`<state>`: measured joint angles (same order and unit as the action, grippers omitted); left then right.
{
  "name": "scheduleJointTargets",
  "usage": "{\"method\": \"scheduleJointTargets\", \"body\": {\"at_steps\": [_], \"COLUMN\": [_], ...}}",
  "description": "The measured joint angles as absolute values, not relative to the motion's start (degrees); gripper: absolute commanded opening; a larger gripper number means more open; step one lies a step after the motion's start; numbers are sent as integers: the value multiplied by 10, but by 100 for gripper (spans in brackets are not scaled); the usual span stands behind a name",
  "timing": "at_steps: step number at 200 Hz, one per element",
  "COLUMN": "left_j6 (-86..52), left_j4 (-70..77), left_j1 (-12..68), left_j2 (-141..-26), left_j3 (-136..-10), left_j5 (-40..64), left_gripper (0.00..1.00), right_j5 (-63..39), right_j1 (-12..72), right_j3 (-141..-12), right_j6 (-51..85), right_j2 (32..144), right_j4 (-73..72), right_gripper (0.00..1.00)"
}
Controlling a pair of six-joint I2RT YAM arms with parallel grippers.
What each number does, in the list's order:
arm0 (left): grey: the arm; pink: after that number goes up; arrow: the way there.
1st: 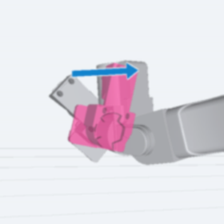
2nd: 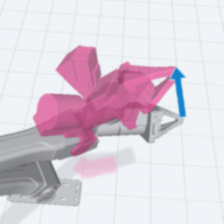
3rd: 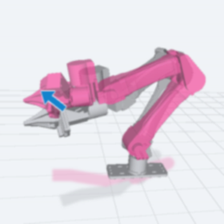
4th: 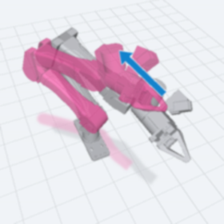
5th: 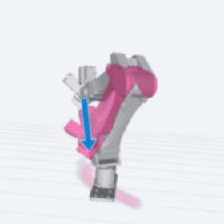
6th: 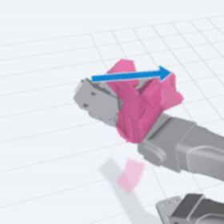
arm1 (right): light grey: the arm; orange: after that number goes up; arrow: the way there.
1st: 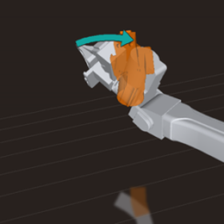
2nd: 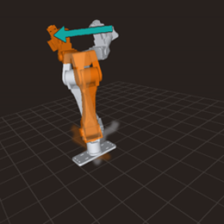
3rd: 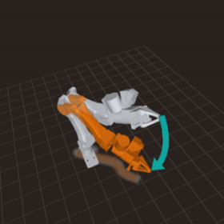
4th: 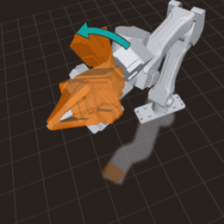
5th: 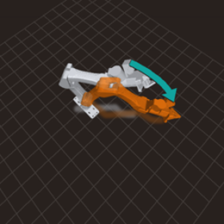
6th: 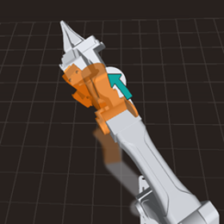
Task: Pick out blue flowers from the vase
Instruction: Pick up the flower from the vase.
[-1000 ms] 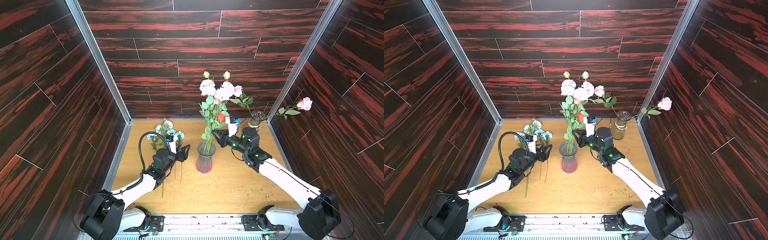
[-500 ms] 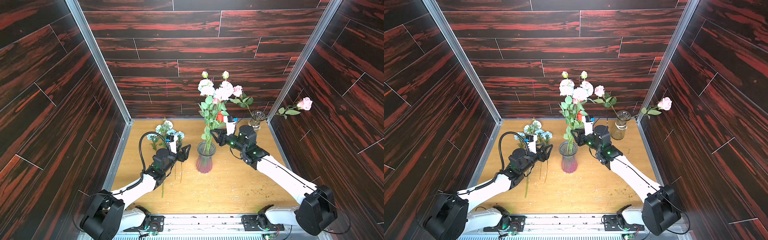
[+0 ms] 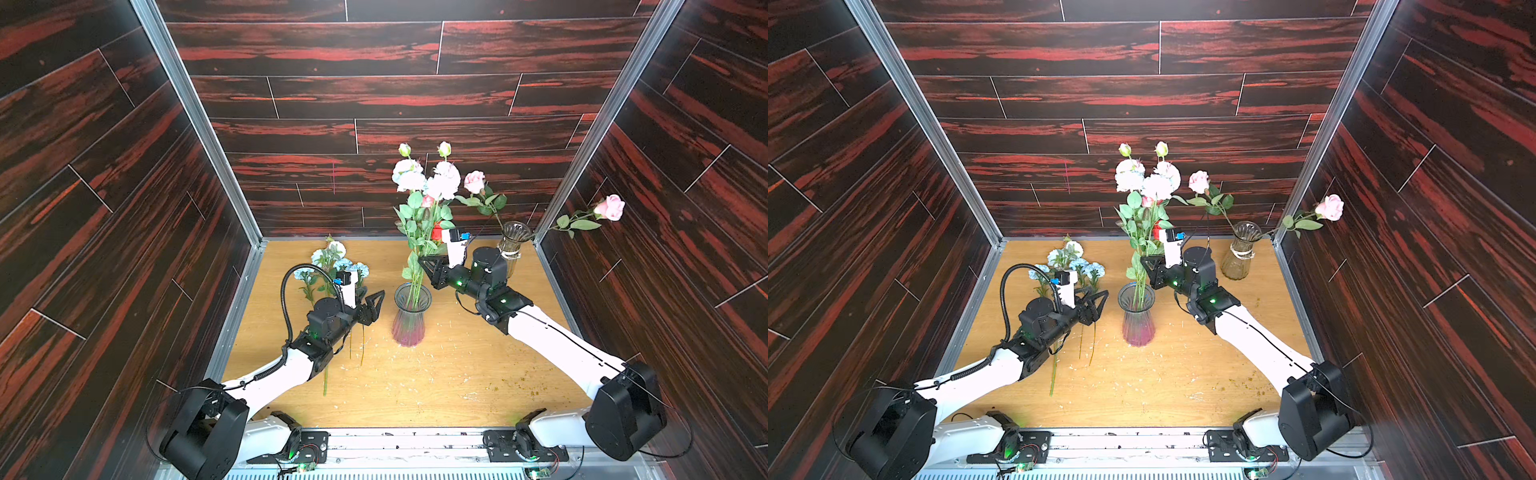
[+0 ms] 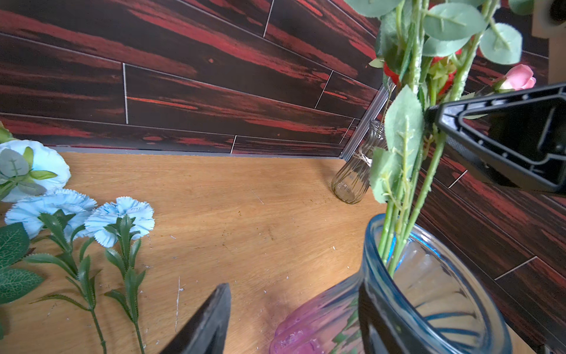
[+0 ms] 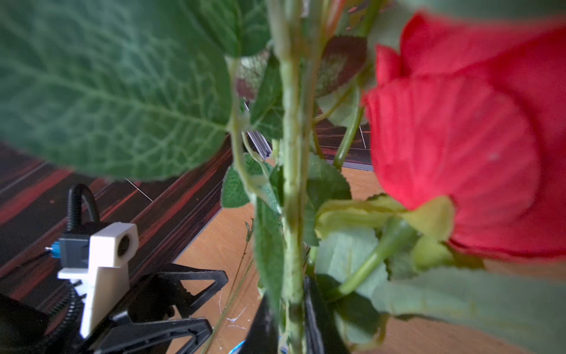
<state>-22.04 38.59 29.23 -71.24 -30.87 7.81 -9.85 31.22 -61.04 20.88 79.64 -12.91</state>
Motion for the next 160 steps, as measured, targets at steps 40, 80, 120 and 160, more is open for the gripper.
{"method": "scheduleJointTargets", "body": {"at_steps": [40, 80, 120, 160], "left_j6": [-218, -217, -213, -208], "left_j4": [386, 386, 386, 382], "left_j1": [293, 293, 293, 293], "left_j2": [-712, -712, -712, -712], "left_j3": [-309, -309, -309, -309], "left_j5": [77, 75, 70, 65], "left_gripper": [67, 67, 67, 68], "right_j5": [-88, -77, -67, -62], "right_j1": [328, 361, 373, 374], "right_j3": [-614, -627, -638, -663], "right_j6": [201, 185, 172, 162], "right_j2": [790, 754, 708, 677], "right_j4": [-117, -80, -59, -32], "right_gripper": [3, 0, 0, 0]}}
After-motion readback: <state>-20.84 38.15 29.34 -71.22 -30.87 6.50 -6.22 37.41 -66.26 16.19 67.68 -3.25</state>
